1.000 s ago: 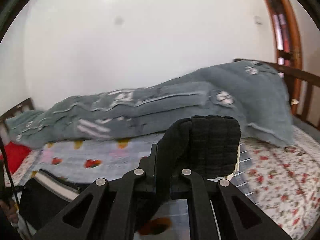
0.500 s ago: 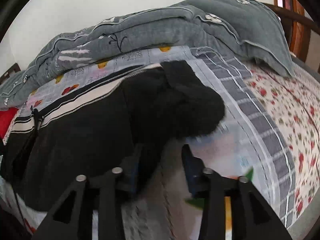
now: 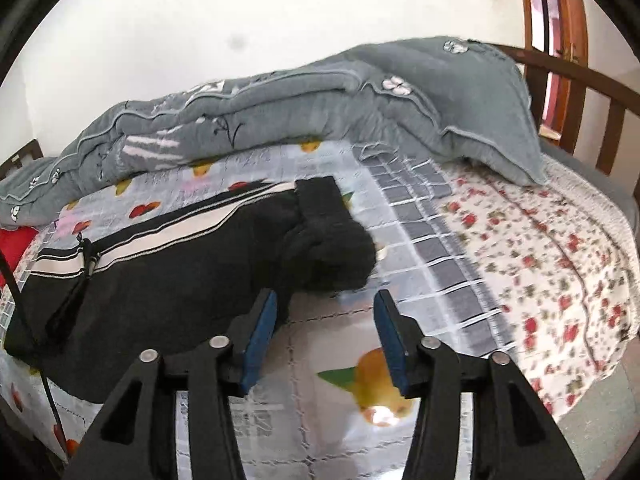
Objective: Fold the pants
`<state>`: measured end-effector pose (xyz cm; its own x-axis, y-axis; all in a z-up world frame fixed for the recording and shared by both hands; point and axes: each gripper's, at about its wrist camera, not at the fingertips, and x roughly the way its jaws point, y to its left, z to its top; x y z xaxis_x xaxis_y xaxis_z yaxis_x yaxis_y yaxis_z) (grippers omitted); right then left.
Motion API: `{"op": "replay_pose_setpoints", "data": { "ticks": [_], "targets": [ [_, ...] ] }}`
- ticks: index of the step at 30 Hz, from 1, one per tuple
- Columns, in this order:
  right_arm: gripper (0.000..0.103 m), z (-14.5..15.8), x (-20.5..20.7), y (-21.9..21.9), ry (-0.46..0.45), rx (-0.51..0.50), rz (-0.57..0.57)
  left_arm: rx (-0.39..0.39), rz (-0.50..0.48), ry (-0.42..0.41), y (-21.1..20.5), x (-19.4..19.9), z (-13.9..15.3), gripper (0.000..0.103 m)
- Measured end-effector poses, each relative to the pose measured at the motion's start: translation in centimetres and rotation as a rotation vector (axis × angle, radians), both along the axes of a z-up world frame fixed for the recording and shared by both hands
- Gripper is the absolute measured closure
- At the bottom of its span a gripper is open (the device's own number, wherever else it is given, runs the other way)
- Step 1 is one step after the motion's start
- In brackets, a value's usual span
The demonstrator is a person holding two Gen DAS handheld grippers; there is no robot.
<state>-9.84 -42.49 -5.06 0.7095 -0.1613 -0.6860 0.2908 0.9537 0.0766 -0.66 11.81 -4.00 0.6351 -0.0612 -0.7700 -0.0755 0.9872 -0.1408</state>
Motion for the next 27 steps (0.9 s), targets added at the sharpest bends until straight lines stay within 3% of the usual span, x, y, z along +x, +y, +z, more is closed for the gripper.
{"op": "replay_pose_setpoints", "data": {
  "ticks": [5, 8, 14, 23, 27],
  "targets": [
    [0.049, -0.7, -1.5, -2.1, 0.02, 0.143, -0.016, -0.005, -0.051, -0.013, -2.7, -0.1, 0.2, 0.033],
    [0.048, -1.4, -2.2, -2.8, 0.012, 0.179, -0.036, -0.004, -0.068, -0.013, -3.8, 0.0, 0.1, 0.032],
    [0.048, -3.0, -1.5, -3.1, 0.029, 0.08, -0.071, 0.002, -0.083, 0.014, -5.0, 0.7, -0.7, 0.032],
    [0.048, -6.0, 4.3, -3.8, 0.065, 0.125, 0.025, 0.023, -0.038, 0.039, -4.1, 2.1, -1.6, 0.032],
    [0.048, -6.0, 6.8, -3.9, 0.026, 0.157, 0.099, 0.044, -0.018, 0.056, -3.6, 2.6, -2.2, 0.032]
  ]
}}
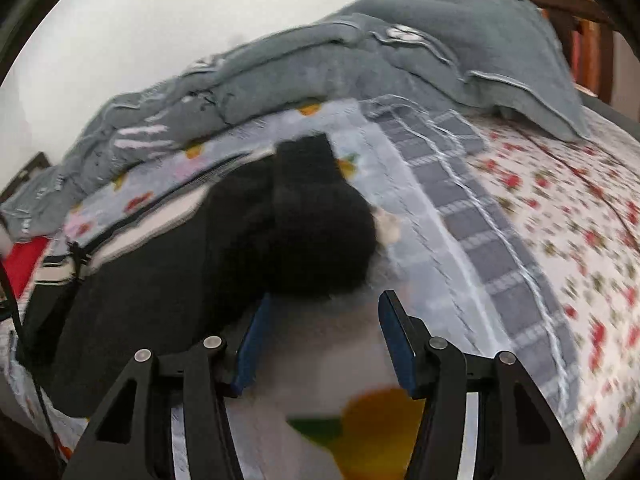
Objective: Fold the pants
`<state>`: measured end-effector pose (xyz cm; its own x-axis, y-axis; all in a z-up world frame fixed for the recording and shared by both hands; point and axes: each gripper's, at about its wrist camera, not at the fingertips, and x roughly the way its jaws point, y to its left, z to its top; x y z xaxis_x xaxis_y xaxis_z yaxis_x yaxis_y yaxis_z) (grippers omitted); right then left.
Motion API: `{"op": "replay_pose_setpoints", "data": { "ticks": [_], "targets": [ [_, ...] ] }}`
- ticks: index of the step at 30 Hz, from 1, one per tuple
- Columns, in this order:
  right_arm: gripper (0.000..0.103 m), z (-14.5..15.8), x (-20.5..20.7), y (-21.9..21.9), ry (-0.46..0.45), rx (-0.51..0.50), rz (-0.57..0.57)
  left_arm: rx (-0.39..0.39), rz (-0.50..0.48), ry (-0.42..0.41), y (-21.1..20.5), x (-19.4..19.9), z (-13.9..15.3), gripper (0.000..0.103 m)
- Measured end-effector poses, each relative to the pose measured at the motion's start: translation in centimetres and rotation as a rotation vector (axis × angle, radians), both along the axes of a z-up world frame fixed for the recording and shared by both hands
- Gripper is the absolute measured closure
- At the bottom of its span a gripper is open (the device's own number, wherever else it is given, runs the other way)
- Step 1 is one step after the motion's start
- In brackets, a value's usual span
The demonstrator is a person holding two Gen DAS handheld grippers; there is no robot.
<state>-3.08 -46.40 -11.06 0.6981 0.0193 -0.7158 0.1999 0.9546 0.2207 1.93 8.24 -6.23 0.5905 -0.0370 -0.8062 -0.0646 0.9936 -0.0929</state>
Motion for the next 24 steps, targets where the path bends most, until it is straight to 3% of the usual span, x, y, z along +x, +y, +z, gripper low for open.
{"op": "replay_pose_setpoints", "data": {
  "ticks": [3, 4, 6, 8, 10, 11, 12, 14, 17, 19, 21, 24],
  "targets": [
    [0.032, -0.6, 2.1, -0.4, 0.026, 0.013, -0.007, 0.002, 0.014, 0.009, 0.3, 0.6, -0.6, 0.032],
    [0.032, -0.9, 2.6, -0.6, 0.032, 0.028, -0.011, -0.001, 0.016, 0.013, 0.3, 0.8, -0.9, 0.032],
    [0.041, -0.8, 3.2, -0.8, 0.019, 0.054, 0.018, -0.005, 0.015, 0.017, 0.3, 1.3, -1.3, 0.032],
    [0.05, -0.2, 3.6, -0.1, 0.004, -0.043, 0.06, -0.008, 0.017, 0.02, 0.4, 1.6, -1.5, 0.032],
    [0.052, 1.9, 2.6, 1.1, -0.115, -0.229, 0.089, -0.021, 0.02, 0.014, 0.5, 1.6, -1.5, 0.032],
    [0.052, 3.0, 2.0, 1.2, -0.176, -0.268, 0.099, -0.032, 0.024, 0.012, 0.7, 1.6, -1.6, 0.032],
    [0.052, 3.7, 1.8, 0.9, -0.198, -0.246, 0.11, -0.039, 0.023, 0.011, 0.7, 1.5, -1.6, 0.032],
    [0.051, 3.7, 2.4, 0.4, -0.152, -0.222, 0.101, -0.044, 0.021, 0.011, 0.9, 1.3, -1.8, 0.032],
    [0.047, 0.8, 3.2, 0.6, 0.027, -0.313, 0.102, -0.05, 0.021, 0.018, 1.3, 0.9, -2.0, 0.032],
    [0.045, -0.3, 2.1, 0.1, 0.1, -0.323, 0.089, -0.06, 0.024, 0.015, 1.7, 0.4, -2.0, 0.032],
    [0.045, -0.1, -0.4, -1.2, 0.092, -0.325, -0.013, -0.068, 0.024, 0.015, 2.2, -0.2, -2.2, 0.032],
    [0.045, 1.2, -3.2, -3.4, 0.066, -0.199, -0.084, -0.109, 0.033, 0.01, 3.0, -1.4, -2.6, 0.032]
  ]
}}
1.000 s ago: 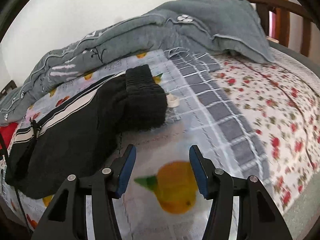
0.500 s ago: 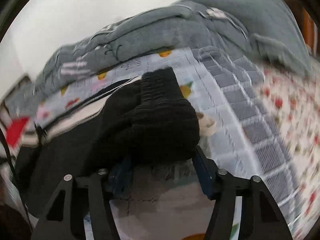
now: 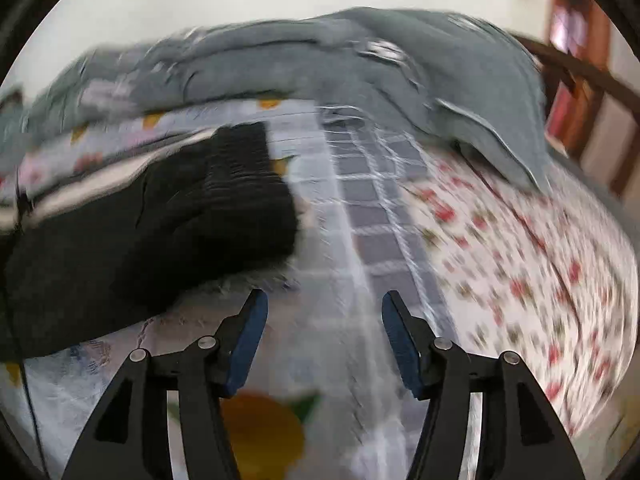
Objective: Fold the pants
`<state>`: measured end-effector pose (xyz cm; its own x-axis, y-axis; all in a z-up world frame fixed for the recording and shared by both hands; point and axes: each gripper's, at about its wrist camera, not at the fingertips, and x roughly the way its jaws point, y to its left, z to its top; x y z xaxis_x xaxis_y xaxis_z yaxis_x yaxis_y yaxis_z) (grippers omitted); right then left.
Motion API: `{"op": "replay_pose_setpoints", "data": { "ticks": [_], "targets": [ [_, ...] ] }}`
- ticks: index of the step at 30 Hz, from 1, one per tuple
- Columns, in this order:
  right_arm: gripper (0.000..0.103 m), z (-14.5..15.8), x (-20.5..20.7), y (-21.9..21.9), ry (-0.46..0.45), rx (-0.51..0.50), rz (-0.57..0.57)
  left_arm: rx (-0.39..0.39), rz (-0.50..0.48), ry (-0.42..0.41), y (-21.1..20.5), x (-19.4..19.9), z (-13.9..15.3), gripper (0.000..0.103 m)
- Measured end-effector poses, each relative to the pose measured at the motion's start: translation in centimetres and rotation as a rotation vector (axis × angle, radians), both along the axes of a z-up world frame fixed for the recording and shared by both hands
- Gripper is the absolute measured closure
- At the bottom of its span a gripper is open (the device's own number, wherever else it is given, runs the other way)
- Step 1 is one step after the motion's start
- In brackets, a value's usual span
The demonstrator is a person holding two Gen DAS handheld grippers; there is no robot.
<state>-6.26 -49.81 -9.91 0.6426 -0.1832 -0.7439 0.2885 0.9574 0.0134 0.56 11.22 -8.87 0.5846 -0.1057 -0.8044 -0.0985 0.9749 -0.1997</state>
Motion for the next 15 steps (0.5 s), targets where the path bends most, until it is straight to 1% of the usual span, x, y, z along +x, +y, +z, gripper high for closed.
{"op": "replay_pose_setpoints", "data": {
  "ticks": [2, 4, 7, 10, 12, 13, 15],
  "targets": [
    [0.045, 1.6, -1.2, -0.3, -0.058, 0.052, -0.019, -0.044, -0.007, -0.004, 0.2, -0.9, -0.2, 0.032],
    [0.045, 3.3, -1.4, 0.6, -0.105, 0.066, -0.011, -0.062, -0.027, -0.012, 0.0, -1.9, -0.1, 0.032],
    [0.045, 4.9, 0.0, 2.8, -0.143, 0.098, 0.039, -0.049, -0.039, -0.022, 0.0, -3.4, 0.2, 0.032],
    [0.044, 5.5, 1.8, 6.3, -0.168, 0.099, 0.114, -0.039, -0.013, -0.02, 1.3, -4.6, 0.1, 0.032],
    [0.044, 4.6, 2.9, 8.5, -0.158, 0.086, 0.168, -0.039, 0.015, -0.011, 2.6, -5.2, -0.3, 0.032],
    [0.044, 3.7, 3.4, 9.1, -0.136, 0.081, 0.18, -0.04, 0.025, -0.009, 3.1, -5.4, -0.4, 0.032],
    [0.044, 1.1, 4.8, 10.0, -0.023, 0.079, 0.18, -0.035, 0.059, -0.005, 4.5, -6.0, -0.8, 0.032]
  ]
}}
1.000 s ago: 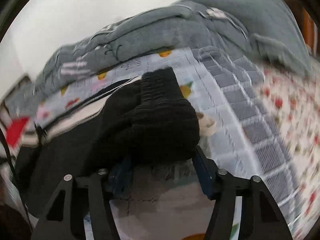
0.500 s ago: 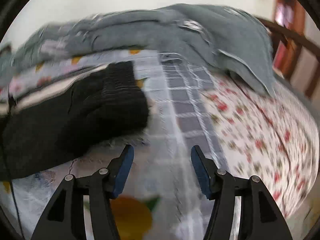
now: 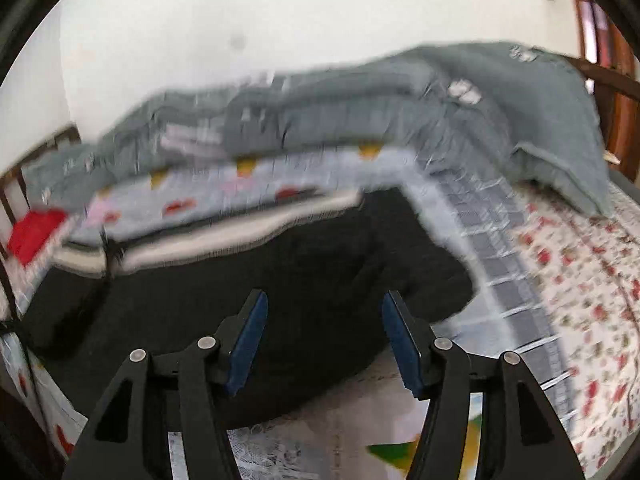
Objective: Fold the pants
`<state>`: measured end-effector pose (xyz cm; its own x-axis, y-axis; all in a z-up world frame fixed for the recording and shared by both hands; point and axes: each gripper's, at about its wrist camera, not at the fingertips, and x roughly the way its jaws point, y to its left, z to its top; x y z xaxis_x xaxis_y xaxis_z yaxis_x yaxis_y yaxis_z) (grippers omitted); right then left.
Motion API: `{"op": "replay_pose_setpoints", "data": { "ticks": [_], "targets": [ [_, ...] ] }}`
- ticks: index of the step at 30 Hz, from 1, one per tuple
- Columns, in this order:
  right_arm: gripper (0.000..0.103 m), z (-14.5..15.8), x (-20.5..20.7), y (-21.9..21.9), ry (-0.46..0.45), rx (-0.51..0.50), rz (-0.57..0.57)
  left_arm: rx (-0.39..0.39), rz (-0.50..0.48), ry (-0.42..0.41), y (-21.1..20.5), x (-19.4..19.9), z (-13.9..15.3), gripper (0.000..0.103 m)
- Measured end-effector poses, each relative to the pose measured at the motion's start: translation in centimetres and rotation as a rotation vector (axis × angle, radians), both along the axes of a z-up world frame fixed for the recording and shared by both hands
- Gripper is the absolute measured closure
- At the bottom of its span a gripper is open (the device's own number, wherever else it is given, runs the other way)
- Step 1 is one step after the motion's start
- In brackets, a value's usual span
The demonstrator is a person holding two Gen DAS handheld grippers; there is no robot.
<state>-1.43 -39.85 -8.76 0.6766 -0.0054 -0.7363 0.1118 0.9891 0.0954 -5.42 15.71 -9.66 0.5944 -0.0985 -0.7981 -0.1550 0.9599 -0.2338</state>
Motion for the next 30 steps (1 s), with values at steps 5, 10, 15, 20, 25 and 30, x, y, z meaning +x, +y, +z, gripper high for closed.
{"op": "replay_pose_setpoints", "data": {
  "ticks": [5, 10, 15, 20, 25, 30],
  "targets": [
    [0.044, -1.3, 0.1, 1.7, 0.101, -0.112, 0.01, 0.015, 0.084, -0.013, 3.1, -0.6, -1.1, 0.032],
    [0.044, 1.8, -0.7, 2.5, 0.026, -0.023, 0.026, -0.14, 0.099, -0.013, 4.9, -0.1, -3.5, 0.032],
    [0.044, 2.4, -0.9, 4.4, 0.008, 0.055, 0.049, -0.29, 0.08, -0.116, 5.8, -0.1, -4.9, 0.032],
    [0.044, 0.3, -0.8, 5.6, 0.047, 0.004, 0.035, -0.428, 0.067, -0.142, 6.7, 1.3, -6.0, 0.032],
    [0.045, -2.2, -0.4, 5.2, 0.095, 0.118, -0.012, -0.472, 0.061, -0.151, 6.6, 2.7, -6.3, 0.032],
    [0.044, -2.7, -0.7, 6.6, 0.085, 0.043, 0.002, -0.423, 0.018, -0.125, 5.1, 2.3, -5.8, 0.033]
  ]
}}
